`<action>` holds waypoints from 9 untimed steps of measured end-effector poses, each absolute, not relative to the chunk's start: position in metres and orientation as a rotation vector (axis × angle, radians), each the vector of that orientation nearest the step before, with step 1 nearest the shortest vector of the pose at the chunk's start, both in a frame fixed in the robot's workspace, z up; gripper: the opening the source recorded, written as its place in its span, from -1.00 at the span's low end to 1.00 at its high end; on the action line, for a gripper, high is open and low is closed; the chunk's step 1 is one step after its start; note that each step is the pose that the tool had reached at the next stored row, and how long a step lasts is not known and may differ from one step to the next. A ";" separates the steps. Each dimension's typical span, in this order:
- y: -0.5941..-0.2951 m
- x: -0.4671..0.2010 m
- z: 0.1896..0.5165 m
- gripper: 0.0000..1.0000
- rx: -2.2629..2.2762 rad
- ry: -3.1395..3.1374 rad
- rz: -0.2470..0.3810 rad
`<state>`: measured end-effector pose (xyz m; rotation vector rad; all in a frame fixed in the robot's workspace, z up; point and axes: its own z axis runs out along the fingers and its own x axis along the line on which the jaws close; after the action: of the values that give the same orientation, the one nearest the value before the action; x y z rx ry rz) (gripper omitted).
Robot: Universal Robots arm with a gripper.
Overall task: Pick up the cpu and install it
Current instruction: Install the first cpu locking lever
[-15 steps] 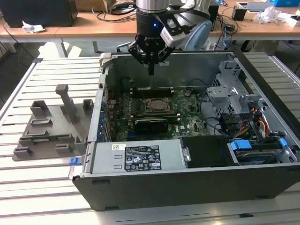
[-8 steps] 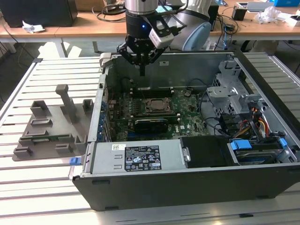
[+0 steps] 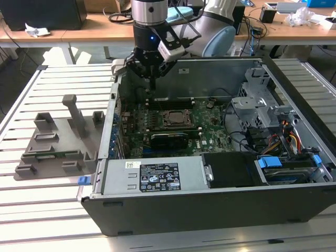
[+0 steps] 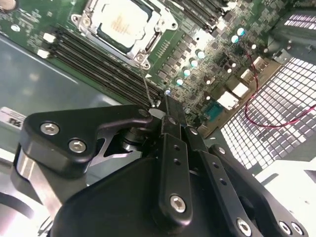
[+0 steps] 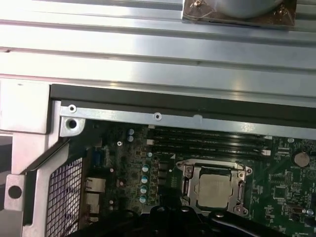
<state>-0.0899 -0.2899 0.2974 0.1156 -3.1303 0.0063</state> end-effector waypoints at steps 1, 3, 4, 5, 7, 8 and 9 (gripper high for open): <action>-0.289 -0.091 0.294 -0.79 0.115 -3.130 0.006; -0.289 -0.093 0.288 -0.79 0.115 -3.130 0.006; -0.288 -0.094 0.286 -0.79 0.115 -3.130 0.006; -0.288 -0.094 0.284 -0.79 0.115 -3.130 0.006; -0.287 -0.095 0.279 -0.79 0.116 -3.130 0.006; -0.286 -0.095 0.277 -0.79 0.116 -3.130 0.006; -0.284 -0.095 0.274 -0.79 0.116 -3.130 0.006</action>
<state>-0.0946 -0.2842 0.2741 0.1157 -3.1303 0.0063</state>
